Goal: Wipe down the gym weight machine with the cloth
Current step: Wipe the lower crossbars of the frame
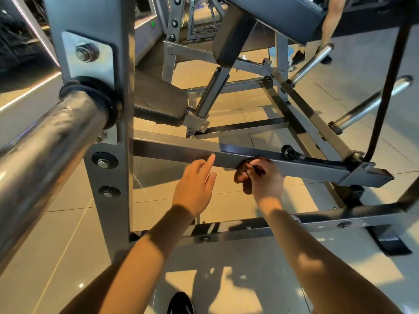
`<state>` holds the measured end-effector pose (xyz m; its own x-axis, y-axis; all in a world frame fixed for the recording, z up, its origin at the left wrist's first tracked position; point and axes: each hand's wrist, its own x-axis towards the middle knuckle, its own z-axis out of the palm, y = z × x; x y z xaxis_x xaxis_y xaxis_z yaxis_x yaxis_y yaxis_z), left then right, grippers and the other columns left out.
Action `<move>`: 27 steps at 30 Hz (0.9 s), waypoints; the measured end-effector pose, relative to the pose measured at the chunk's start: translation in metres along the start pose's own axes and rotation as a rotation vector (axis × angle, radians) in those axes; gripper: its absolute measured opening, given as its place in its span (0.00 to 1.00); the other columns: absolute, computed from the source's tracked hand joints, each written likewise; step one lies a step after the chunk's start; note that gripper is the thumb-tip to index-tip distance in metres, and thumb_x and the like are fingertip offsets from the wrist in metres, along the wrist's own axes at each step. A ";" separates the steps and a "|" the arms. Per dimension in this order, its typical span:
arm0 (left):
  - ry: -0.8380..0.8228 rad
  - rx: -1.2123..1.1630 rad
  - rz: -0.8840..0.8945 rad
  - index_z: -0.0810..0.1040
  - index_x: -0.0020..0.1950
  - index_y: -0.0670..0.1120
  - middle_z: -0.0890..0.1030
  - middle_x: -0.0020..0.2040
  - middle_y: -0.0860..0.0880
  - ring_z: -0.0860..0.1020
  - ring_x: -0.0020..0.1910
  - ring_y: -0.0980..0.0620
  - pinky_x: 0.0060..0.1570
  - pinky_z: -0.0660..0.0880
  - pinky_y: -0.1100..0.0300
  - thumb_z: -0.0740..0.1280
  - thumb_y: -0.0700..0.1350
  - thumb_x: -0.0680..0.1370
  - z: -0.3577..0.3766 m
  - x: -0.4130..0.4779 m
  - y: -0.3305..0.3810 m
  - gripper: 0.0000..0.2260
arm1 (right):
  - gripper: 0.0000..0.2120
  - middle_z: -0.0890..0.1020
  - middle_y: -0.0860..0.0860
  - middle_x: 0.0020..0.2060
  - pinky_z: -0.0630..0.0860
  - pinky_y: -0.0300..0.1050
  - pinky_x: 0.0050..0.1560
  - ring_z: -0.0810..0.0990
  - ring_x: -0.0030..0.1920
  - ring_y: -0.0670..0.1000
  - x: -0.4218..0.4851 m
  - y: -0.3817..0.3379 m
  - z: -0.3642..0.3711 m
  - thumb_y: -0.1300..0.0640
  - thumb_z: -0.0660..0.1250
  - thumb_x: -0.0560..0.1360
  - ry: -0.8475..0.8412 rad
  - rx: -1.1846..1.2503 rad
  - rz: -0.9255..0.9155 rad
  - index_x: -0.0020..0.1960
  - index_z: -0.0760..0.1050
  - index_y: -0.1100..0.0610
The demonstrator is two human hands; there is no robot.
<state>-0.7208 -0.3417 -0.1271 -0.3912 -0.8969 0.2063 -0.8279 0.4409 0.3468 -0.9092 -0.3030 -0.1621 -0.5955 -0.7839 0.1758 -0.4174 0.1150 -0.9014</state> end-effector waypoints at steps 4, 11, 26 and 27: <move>0.095 0.143 0.200 0.60 0.81 0.50 0.60 0.81 0.48 0.56 0.80 0.47 0.79 0.57 0.48 0.57 0.51 0.85 0.015 0.005 0.011 0.24 | 0.06 0.77 0.42 0.52 0.62 0.19 0.52 0.74 0.52 0.40 -0.003 -0.022 0.018 0.58 0.69 0.80 -0.137 -0.064 -0.170 0.54 0.81 0.49; 0.115 0.290 0.226 0.60 0.81 0.50 0.55 0.83 0.49 0.54 0.81 0.44 0.78 0.53 0.50 0.48 0.57 0.85 0.037 0.012 0.016 0.25 | 0.08 0.78 0.47 0.59 0.76 0.31 0.47 0.77 0.53 0.46 0.006 0.027 -0.027 0.57 0.70 0.80 0.032 0.045 0.058 0.58 0.78 0.49; 0.200 0.063 0.296 0.70 0.77 0.49 0.64 0.79 0.50 0.56 0.80 0.46 0.74 0.64 0.42 0.51 0.55 0.86 0.049 0.019 0.021 0.22 | 0.09 0.76 0.47 0.57 0.74 0.28 0.35 0.78 0.50 0.45 0.008 0.034 -0.024 0.58 0.67 0.81 0.124 0.163 0.200 0.60 0.77 0.49; 0.199 0.063 0.294 0.69 0.77 0.50 0.64 0.79 0.50 0.55 0.81 0.46 0.75 0.63 0.41 0.50 0.55 0.86 0.050 0.019 0.022 0.22 | 0.09 0.75 0.46 0.57 0.75 0.28 0.34 0.77 0.48 0.44 0.008 0.031 -0.020 0.60 0.68 0.81 0.142 0.184 0.198 0.59 0.77 0.50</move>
<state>-0.7665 -0.3512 -0.1613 -0.5357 -0.7047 0.4652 -0.7170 0.6707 0.1902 -0.9404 -0.2934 -0.1808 -0.7482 -0.6628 0.0311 -0.1602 0.1349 -0.9778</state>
